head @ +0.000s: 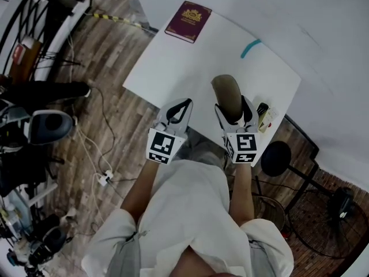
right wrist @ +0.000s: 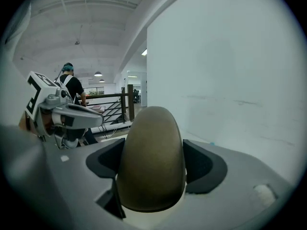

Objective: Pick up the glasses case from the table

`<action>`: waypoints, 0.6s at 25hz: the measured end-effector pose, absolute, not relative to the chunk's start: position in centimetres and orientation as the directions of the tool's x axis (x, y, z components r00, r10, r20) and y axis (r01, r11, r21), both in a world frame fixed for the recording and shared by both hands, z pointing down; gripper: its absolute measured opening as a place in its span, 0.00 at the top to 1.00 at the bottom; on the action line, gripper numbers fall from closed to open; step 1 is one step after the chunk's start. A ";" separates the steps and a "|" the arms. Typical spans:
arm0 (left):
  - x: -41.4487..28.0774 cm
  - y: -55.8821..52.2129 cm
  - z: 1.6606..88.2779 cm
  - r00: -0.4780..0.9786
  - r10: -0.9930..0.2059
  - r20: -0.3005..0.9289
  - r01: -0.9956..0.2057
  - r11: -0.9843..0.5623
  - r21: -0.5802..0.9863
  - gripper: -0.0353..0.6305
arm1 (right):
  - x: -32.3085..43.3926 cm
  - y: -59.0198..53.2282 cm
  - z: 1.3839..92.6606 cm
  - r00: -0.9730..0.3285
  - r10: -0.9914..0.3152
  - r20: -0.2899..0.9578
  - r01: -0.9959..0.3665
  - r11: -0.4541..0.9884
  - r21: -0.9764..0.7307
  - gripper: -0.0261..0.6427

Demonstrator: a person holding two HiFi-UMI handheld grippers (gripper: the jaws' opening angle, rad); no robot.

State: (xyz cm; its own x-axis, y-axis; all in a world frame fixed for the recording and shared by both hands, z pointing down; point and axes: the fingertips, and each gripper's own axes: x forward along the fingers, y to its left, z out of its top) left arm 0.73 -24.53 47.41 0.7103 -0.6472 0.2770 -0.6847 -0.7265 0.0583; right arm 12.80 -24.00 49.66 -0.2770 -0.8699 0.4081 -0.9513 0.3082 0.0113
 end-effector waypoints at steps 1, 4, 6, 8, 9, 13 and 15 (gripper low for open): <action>0.6 -24.5 47.0 0.713 -0.649 0.265 -0.683 -0.728 0.056 0.92 | 12.8 -23.8 49.0 -0.273 -0.878 0.394 -0.952 0.304 0.019 0.40; 0.4 -24.3 45.6 0.721 -0.654 0.231 -0.679 -0.733 0.046 0.92 | 12.7 -23.0 47.0 -0.259 -0.900 0.350 -0.957 0.289 0.037 0.40; 0.5 -23.9 44.7 0.728 -0.653 0.210 -0.674 -0.738 0.039 0.92 | 12.8 -22.3 45.7 -0.253 -0.914 0.318 -0.960 0.278 0.035 0.40; 0.5 -23.5 43.8 0.735 -0.650 0.192 -0.667 -0.745 0.032 0.92 | 12.9 -21.5 44.5 -0.247 -0.925 0.288 -0.963 0.267 0.032 0.40; 0.6 -23.2 43.4 0.739 -0.648 0.183 -0.663 -0.748 0.030 0.92 | 12.9 -21.1 44.0 -0.244 -0.930 0.274 -0.964 0.262 0.032 0.40; 0.6 -22.1 42.1 0.753 -0.639 0.156 -0.650 -0.760 0.025 0.92 | 12.8 -19.7 42.6 -0.226 -0.946 0.233 -0.969 0.242 0.041 0.40; 0.6 -21.6 41.7 0.761 -0.633 0.145 -0.641 -0.767 0.018 0.92 | 12.7 -19.1 42.3 -0.220 -0.951 0.218 -0.971 0.235 0.044 0.40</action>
